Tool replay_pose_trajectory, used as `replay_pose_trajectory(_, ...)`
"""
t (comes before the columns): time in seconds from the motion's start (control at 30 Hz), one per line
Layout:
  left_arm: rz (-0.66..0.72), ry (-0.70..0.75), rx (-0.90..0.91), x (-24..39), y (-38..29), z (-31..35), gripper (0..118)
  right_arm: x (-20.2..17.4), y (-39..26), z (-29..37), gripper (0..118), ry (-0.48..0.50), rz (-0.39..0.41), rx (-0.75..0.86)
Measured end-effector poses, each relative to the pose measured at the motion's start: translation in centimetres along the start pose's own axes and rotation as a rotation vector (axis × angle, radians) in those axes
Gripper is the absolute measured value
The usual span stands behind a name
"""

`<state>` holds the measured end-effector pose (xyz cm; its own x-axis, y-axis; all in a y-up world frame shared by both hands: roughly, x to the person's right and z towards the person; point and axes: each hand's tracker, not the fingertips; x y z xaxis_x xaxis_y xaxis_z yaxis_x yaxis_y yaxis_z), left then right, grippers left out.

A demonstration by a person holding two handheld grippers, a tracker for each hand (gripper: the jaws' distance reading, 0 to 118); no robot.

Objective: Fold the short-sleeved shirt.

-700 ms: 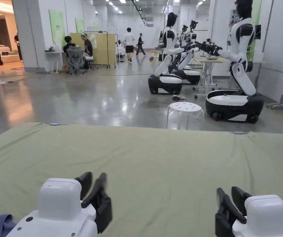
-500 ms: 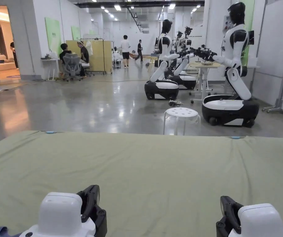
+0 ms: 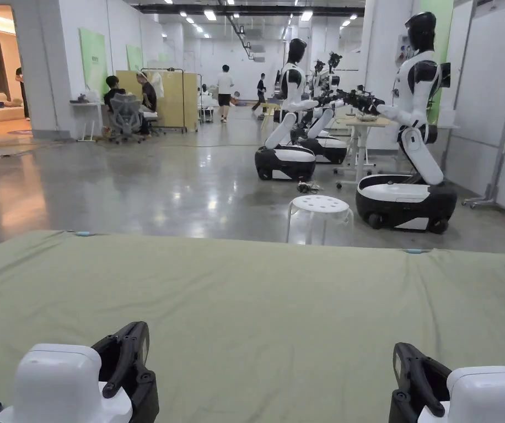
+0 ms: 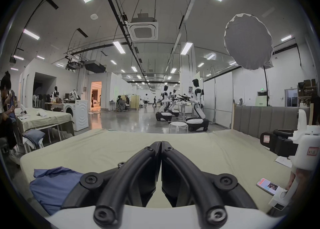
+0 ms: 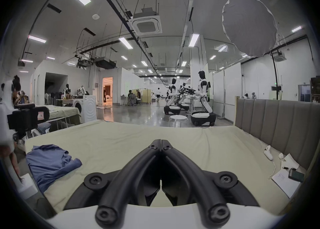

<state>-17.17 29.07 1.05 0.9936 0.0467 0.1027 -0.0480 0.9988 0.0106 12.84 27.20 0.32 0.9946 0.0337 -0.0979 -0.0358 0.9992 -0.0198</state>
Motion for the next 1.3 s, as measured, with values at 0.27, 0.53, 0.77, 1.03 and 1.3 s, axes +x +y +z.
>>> replay_pose_trajectory(0.27,-0.047,-0.028,-0.03,0.8,-0.5,-0.2,3,-0.4,0.1,0.2,0,0.006,0.018,-0.015)
replay_pose_trajectory(0.53,-0.028,-0.02,-0.029,0.5,-0.5,-0.3,3,0.0,0.0,0.1,0,0.003,0.015,-0.031)
replay_pose_trajectory(0.77,-0.017,0.005,-0.042,0.4,-0.6,-0.4,3,-0.6,-0.3,-0.3,0,-0.006,0.054,-0.049)
replay_pose_trajectory(1.03,0.002,0.002,-0.03,-0.2,-0.5,-0.3,3,-0.2,0.0,-0.1,0,-0.022,0.053,-0.026)
replay_pose_trajectory(1.3,-0.063,0.028,-0.055,-0.4,-0.1,-1.0,3,0.5,0.6,-0.5,0,-0.047,0.103,-0.042)
